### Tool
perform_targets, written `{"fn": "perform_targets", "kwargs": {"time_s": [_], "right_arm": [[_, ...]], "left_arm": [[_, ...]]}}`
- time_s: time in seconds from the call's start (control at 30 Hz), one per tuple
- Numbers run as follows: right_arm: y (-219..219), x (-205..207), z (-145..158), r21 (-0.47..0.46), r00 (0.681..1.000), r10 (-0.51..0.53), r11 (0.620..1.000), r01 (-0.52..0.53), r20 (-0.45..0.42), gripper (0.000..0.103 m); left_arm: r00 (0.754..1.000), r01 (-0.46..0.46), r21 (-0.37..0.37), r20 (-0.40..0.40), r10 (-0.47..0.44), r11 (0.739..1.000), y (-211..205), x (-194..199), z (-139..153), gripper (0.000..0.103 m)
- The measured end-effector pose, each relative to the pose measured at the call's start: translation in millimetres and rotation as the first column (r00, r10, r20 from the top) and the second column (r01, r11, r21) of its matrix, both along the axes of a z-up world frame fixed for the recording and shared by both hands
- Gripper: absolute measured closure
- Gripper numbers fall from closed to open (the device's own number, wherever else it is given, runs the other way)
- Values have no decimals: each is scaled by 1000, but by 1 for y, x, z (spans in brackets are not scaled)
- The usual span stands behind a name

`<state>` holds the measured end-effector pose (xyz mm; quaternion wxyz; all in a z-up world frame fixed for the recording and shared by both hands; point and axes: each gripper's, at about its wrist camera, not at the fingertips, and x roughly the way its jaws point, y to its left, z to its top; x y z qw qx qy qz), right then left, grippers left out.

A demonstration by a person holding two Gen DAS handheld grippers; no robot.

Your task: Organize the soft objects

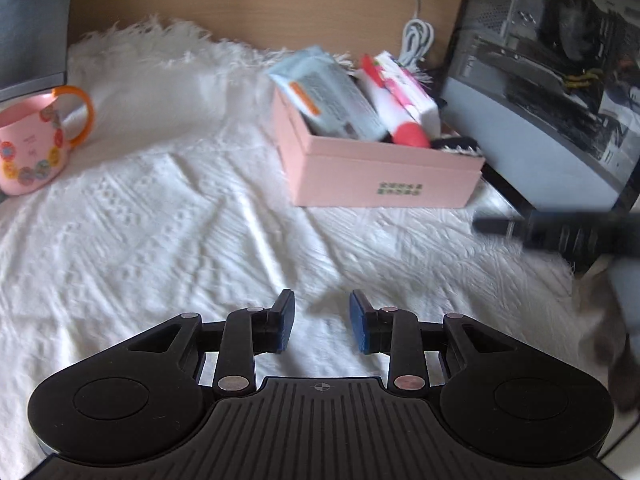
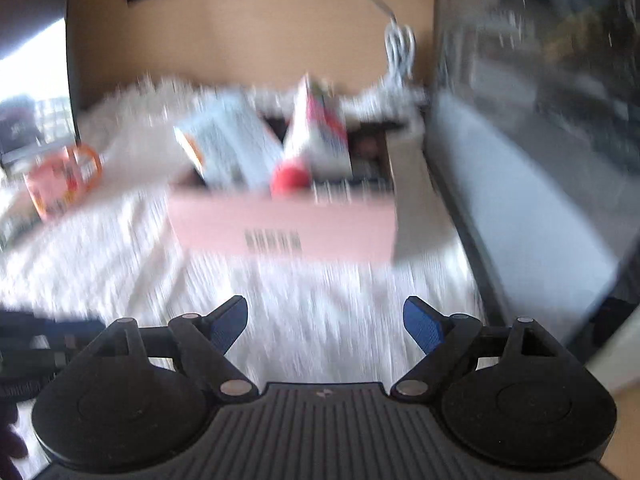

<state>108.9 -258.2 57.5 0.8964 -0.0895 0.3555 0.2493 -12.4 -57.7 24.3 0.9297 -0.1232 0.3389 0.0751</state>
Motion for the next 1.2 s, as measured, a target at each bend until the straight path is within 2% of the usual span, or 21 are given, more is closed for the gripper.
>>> {"fn": "perform_targets", "kwargs": {"time_s": [0.07, 0.17, 0.33, 0.4, 0.43, 0.6, 0.77, 1.2], "right_arm": [[-2, 1, -15, -36, 999, -28, 999, 27, -24, 17], [-3, 8, -25, -31, 997, -61, 998, 59, -41, 17], [2, 13, -33, -36, 997, -71, 997, 71, -3, 17], [3, 14, -39, -36, 996, -86, 996, 86, 6, 12], [1, 13, -39, -38, 994, -108, 993, 108, 4, 6], [3, 14, -44, -25, 995, -99, 995, 99, 0, 0], [3, 12, -47, -10, 995, -99, 995, 100, 22, 0], [2, 12, -47, -6, 995, -97, 995, 97, 23, 0]], "left_arm": [[1000, -8, 16, 12, 8, 1000, -12, 3, -6, 70], [1000, -29, 16, 10, 29, 999, -25, 15, -14, 69], [999, -42, 102, 26, 39, 994, -44, 34, -22, 69], [998, -57, 110, 39, 53, 992, -46, 37, -24, 69], [997, -63, 113, 44, 58, 992, -46, 39, -24, 69], [996, -71, 137, 63, 63, 988, -48, 45, -27, 68], [996, -74, 181, 54, 65, 981, -54, 48, -28, 69], [996, -75, 177, 55, 66, 981, -52, 47, -28, 69]]}}
